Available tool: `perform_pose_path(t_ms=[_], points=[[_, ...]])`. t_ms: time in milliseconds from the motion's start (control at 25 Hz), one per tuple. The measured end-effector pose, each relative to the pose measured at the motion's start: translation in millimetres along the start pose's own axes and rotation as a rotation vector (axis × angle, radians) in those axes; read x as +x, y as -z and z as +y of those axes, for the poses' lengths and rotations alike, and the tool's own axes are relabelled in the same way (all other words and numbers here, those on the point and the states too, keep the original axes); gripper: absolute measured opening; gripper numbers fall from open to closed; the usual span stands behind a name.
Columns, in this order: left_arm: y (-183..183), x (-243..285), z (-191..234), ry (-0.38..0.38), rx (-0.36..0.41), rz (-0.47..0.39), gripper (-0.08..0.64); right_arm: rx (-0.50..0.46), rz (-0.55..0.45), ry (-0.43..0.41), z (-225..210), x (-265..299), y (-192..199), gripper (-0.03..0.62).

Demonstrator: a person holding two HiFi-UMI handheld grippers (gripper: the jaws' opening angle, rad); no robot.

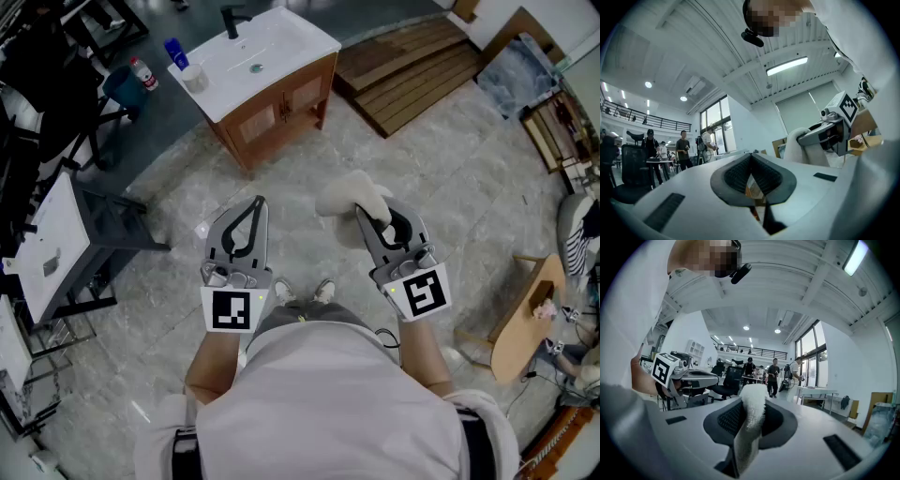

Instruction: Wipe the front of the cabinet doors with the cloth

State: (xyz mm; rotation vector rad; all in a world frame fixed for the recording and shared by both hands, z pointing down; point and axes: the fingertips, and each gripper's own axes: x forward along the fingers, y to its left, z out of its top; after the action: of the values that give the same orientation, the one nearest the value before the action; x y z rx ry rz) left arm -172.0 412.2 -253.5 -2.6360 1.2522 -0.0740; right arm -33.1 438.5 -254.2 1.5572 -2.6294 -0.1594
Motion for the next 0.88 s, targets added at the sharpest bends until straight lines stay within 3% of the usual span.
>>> perform_pose_path(t_ms=[80, 120, 320, 520, 880], points=[[4, -1, -4, 0.054, 0.121, 0.05, 0.018, -0.003, 0.001, -0.002, 1, 1, 1, 0.075], [6, -1, -4, 0.064, 0.144, 0.063, 0.018, -0.004, 0.002, -0.004, 1, 2, 2, 0.075], [-1, 3, -6, -0.015, -0.008, 0.008, 0.018, 0.007, 0.013, -0.022, -3, -2, 9, 0.075], [1, 8, -18, 0.037, 0.153, 0.066, 0.018, 0.041, 0.009, -0.053, -10, -7, 15, 0.075], [-1, 23, -49, -0.038, 0.116, 0.077, 0.018, 0.053, 0.034, -0.086, -45, -40, 35, 0.075]])
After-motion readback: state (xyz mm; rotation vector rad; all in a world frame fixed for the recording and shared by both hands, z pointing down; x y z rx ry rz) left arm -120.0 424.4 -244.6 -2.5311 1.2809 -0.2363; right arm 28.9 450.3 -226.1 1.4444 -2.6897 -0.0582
